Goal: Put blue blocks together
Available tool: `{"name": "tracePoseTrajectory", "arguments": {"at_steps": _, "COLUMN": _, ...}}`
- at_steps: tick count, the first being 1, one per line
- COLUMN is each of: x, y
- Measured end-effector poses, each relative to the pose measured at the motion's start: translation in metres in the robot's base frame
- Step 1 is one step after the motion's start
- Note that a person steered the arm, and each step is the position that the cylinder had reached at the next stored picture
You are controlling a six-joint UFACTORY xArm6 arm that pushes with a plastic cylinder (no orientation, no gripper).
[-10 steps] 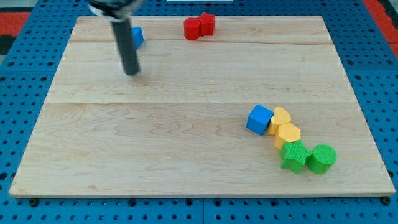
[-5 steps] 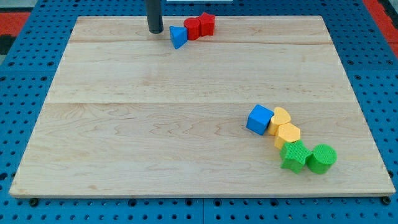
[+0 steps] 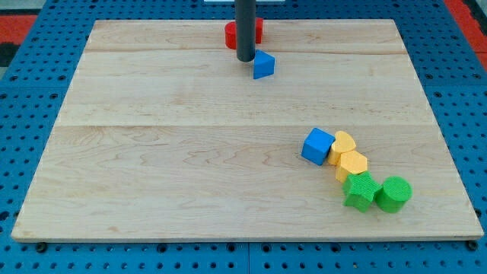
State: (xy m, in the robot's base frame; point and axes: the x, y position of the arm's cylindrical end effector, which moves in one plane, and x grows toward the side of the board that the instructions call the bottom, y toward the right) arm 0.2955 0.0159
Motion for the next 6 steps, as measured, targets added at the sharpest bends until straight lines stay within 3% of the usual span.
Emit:
{"name": "tracePoseTrajectory", "arguments": {"at_steps": 1, "x": 0.027, "y": 0.045}}
{"name": "tracePoseTrajectory", "arguments": {"at_steps": 4, "x": 0.145, "y": 0.070}}
{"name": "tracePoseTrajectory", "arguments": {"at_steps": 6, "x": 0.144, "y": 0.080}}
